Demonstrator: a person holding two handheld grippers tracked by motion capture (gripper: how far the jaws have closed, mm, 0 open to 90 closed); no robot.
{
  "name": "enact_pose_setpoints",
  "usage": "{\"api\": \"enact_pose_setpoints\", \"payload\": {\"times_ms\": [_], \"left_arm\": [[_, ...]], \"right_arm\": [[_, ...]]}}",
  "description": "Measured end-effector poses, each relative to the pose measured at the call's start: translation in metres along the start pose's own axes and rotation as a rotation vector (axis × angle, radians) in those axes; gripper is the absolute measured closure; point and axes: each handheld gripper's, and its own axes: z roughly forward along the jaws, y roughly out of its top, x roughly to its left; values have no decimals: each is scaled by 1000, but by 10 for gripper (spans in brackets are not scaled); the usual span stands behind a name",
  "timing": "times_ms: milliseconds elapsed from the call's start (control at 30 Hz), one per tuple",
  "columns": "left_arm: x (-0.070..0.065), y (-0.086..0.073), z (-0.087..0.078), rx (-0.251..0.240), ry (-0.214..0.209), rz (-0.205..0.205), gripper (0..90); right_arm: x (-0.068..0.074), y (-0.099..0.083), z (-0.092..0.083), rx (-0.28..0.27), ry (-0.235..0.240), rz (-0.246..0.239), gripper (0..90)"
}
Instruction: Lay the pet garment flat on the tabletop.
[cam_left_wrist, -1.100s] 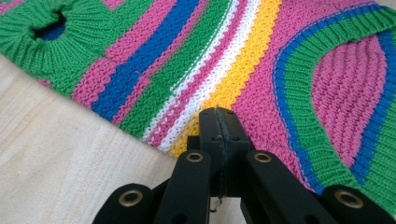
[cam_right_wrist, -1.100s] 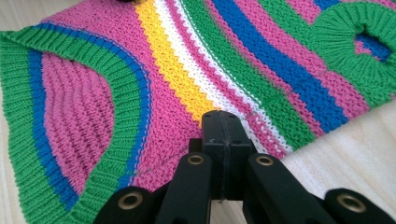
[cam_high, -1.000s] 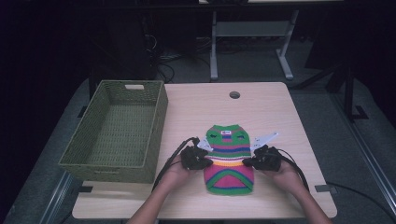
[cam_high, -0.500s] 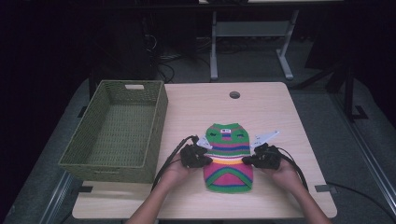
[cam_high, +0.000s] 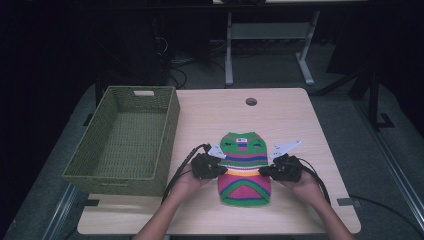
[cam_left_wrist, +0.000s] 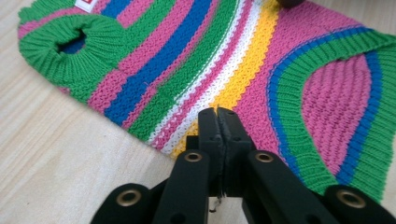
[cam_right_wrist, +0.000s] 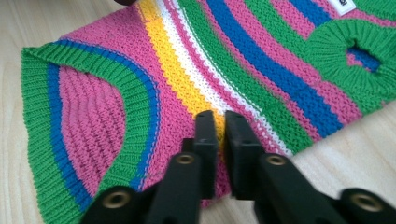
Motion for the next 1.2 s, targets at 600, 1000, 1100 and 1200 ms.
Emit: {"api": "enact_pose_setpoints", "payload": {"times_ms": [600,1000,1100,1200], "left_arm": [[-2,-10,-16,-37,-15,-56,515],[-8,-14,-20,-48,-2,-64,364],[-11,-14,-21,-55,-2,-75,336],[-12,-15,-23,-56,1,-65,326]], "right_arm": [[-6,-10,-23,-45,-20,61,472],[-7,-22,-40,-29,-25,85,413],[-8,-26,-43,-38,-25,87,401],[-9,-31,-45,-38,-26,99,394]]}}
